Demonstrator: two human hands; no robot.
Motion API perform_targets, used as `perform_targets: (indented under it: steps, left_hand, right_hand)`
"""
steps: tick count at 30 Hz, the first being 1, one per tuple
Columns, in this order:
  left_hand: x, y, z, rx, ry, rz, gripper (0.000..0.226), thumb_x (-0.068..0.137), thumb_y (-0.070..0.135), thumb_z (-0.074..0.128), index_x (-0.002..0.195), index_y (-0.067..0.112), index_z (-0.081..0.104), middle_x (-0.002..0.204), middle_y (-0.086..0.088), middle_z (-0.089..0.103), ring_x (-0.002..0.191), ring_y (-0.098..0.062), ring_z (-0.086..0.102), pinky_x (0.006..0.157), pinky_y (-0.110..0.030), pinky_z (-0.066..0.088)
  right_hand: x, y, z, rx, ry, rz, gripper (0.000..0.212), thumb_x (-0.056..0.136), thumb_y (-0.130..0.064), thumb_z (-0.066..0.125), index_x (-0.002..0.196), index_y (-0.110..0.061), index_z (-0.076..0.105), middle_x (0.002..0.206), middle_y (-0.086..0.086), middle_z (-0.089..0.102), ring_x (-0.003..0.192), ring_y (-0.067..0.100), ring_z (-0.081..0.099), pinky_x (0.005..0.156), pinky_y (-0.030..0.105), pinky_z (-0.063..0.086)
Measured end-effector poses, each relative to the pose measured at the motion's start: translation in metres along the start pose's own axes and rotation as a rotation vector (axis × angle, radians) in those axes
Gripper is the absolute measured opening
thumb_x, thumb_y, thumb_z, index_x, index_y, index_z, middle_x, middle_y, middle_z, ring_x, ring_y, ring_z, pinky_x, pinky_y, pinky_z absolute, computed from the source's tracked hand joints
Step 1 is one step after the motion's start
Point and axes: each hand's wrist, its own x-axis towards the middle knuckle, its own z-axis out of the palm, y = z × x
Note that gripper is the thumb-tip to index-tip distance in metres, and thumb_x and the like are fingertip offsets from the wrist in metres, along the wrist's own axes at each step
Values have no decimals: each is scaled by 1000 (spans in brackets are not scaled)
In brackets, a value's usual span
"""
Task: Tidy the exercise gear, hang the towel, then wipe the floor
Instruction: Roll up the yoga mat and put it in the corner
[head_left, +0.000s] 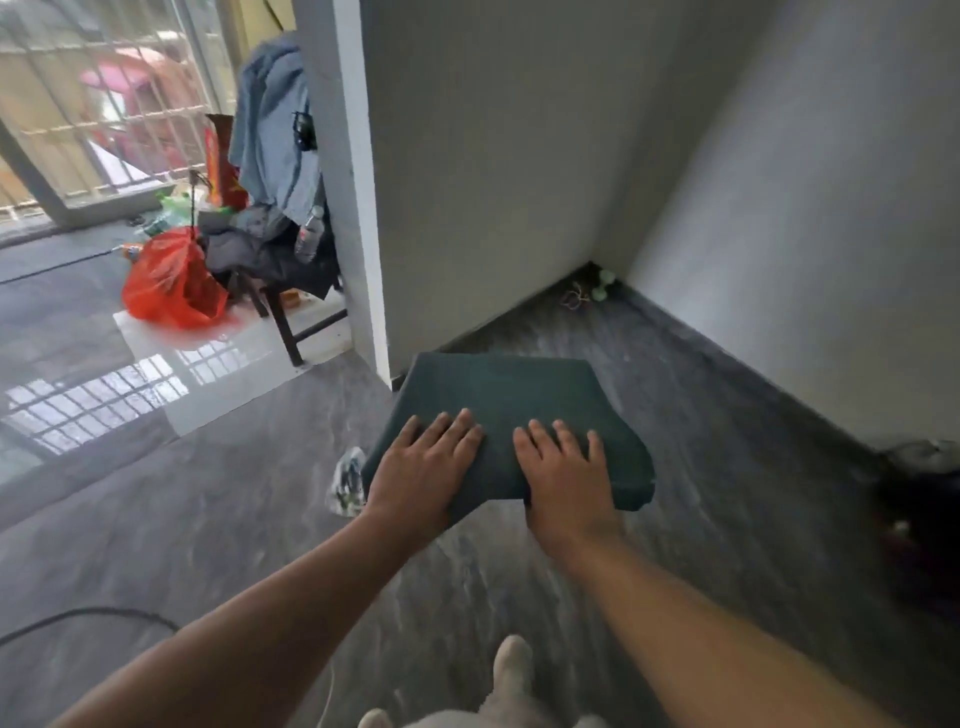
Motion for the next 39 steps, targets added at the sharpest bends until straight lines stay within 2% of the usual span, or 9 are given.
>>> perform_targets:
  steps: [5,8,13,18,21,22,25,28,39]
  left_hand:
    - [36,44,1,0,-61,170,91,90,48,59,158,19,7,166,-7,4,152,-25,12,123,-45,8]
    - [69,81,6,18,-101,244,91,90,44,58,158,20,4,166,-5,2,152,-24,10,123,-44,7]
    - [135,153,20,36,-170,302,94,89,35,64,158,22,1,167,-2,0,152,-20,7,124,-42,7]
    - [208,211,22,83,-180,365,93,90,35,62,158,21,0,166,-2,0,152,-20,5,124,-42,3]
    - [247,238,18,78,-149,386,89,92,36,58,158,21,1,166,-2,2,152,-20,7,124,-41,5]
    - [259,245,18,73,-141,387,88,92,36,58,158,21,2,166,-2,3,152,-19,8,124,-41,6]
    - [295,261,19,53,-136,393,87,90,33,59,158,21,7,166,-1,8,152,-19,12,124,-42,8]
    - [330,266,24,52,-143,400,87,88,31,61,158,22,9,166,-1,10,151,-19,14,123,-42,10]
    - [496,260,49,-29,-171,464,89,89,32,59,158,24,3,166,2,4,152,-15,8,124,-39,7]
  right_hand:
    - [-27,46,8,64,-67,150,78,88,-25,64,154,-22,23,161,1,28,148,32,23,118,60,13]
    - [-39,86,18,95,-66,239,75,92,-24,59,155,-23,18,162,0,23,149,30,18,119,59,10]
    - [-44,173,41,151,-117,329,69,93,-20,54,154,-23,24,161,0,27,149,30,22,119,58,11]
    - [-30,257,53,187,-130,377,68,92,-22,55,154,-21,26,160,2,29,148,31,24,118,59,11]
    - [-19,299,55,175,-91,409,67,86,-20,61,149,-20,39,154,4,42,142,34,36,115,62,21]
    - [-15,312,55,175,-92,414,67,86,-20,61,150,-20,37,155,3,40,143,34,34,116,62,19]
    - [1,346,59,182,-94,408,70,92,-23,53,154,-22,23,161,2,26,148,32,21,118,59,9]
    - [24,371,61,191,-111,416,69,94,-22,49,155,-22,17,163,2,21,150,32,15,120,58,5]
    - [151,459,80,116,-162,466,73,93,-24,58,154,-21,18,161,2,24,148,32,19,119,59,9]
